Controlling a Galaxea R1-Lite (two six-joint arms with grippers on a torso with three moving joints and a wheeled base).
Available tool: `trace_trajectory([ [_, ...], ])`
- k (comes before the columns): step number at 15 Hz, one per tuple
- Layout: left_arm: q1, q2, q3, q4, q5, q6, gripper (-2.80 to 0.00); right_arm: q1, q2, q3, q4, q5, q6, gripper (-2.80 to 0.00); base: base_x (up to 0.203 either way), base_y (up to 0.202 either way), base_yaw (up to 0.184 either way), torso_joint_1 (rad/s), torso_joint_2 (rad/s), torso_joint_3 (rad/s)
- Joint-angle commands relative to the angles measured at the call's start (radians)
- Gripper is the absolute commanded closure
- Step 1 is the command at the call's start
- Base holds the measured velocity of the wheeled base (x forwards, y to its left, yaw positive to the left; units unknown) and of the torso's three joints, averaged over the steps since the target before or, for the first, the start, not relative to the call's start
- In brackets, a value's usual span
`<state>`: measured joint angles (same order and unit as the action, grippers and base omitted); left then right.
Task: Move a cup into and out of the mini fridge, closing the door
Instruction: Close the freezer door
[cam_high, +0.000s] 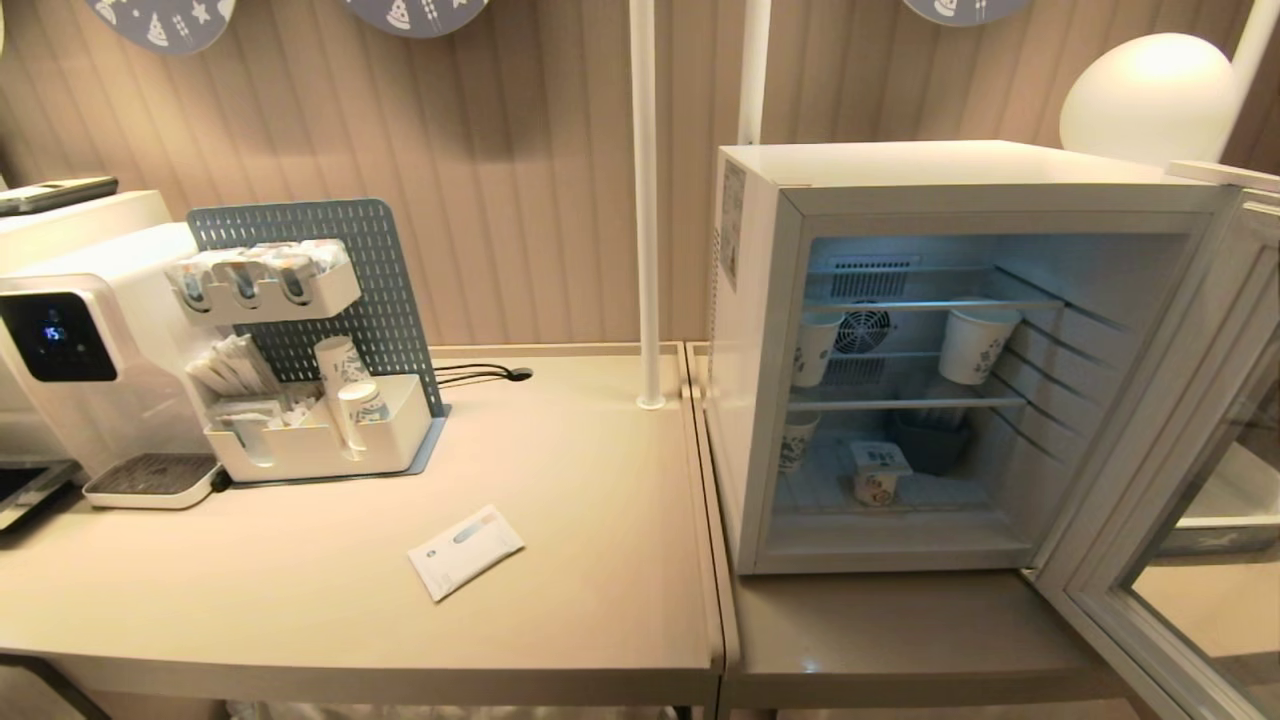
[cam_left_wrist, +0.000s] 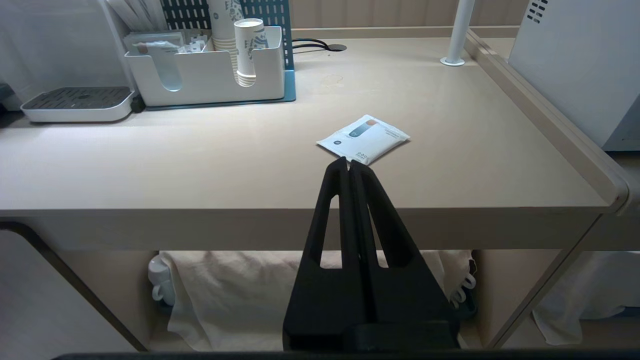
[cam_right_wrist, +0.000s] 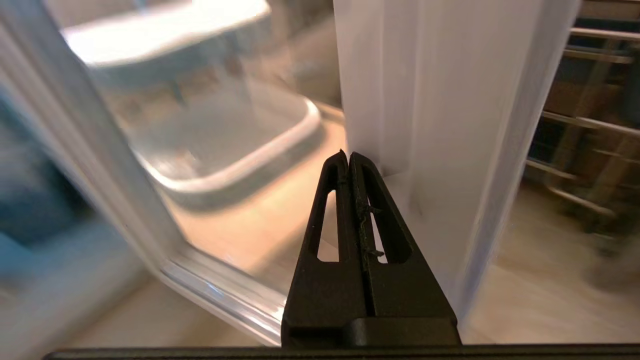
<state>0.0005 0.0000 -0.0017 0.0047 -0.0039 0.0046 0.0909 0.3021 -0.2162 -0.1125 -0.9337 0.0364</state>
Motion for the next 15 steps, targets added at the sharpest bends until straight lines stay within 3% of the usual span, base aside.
trace_trajectory([
  [1,0.001,0.002,0.000,0.000,-0.001,0.001,0.00,-0.003,-0.014,0.005,-0.172,0.028,-0.015,0.00,0.000,0.000,0.000,0.000,0.00,0.000],
  [2,0.000,0.002,0.000,0.000,-0.001,0.002,0.00,-0.003,-0.014,-0.033,-0.258,0.059,-0.085,0.00,0.000,0.000,0.000,0.000,0.00,0.000],
  [3,0.001,0.002,0.000,0.000,-0.001,0.002,0.00,-0.003,-0.014,-0.066,-0.288,0.036,-0.138,0.00,0.000,0.000,0.000,0.000,0.00,0.000],
  [5,0.000,0.002,-0.001,0.001,-0.001,0.005,0.00,-0.003,-0.014,-0.110,-0.320,-0.147,-0.182,0.00,0.000,0.000,0.000,0.000,0.00,0.000],
  [6,-0.001,0.002,-0.001,0.003,-0.001,0.005,0.00,-0.003,-0.014,-0.108,-0.371,-0.185,-0.195,0.00,0.000,0.000,0.000,0.000,0.00,0.000],
  [7,-0.001,0.002,-0.001,0.003,-0.001,0.005,0.00,-0.004,-0.014,-0.082,-0.398,-0.192,-0.200,0.00,0.000,0.000,0.000,0.000,0.00,0.000],
  [10,-0.001,0.002,-0.001,0.003,-0.001,0.006,0.00,-0.106,-0.090,-0.064,-0.336,-0.175,-0.213,0.00,0.000,0.000,0.000,0.000,0.00,0.000],
  [12,-0.002,0.002,0.000,0.001,-0.001,0.005,0.00,-0.106,-0.148,-0.009,-0.300,-0.117,-0.212,0.00,0.000,0.000,0.000,0.000,0.00,0.000],
  [13,-0.001,0.002,0.000,0.001,-0.001,0.005,0.00,-0.102,-0.213,0.028,-0.277,-0.031,-0.212,0.00,0.000,0.000,0.000,0.000,0.00,0.000],
  [15,-0.002,0.002,-0.001,0.001,-0.001,0.005,0.00,-0.099,-0.293,0.156,-0.251,0.237,-0.187,0.00,0.000,0.000,0.000,0.000,0.00,0.000],
])
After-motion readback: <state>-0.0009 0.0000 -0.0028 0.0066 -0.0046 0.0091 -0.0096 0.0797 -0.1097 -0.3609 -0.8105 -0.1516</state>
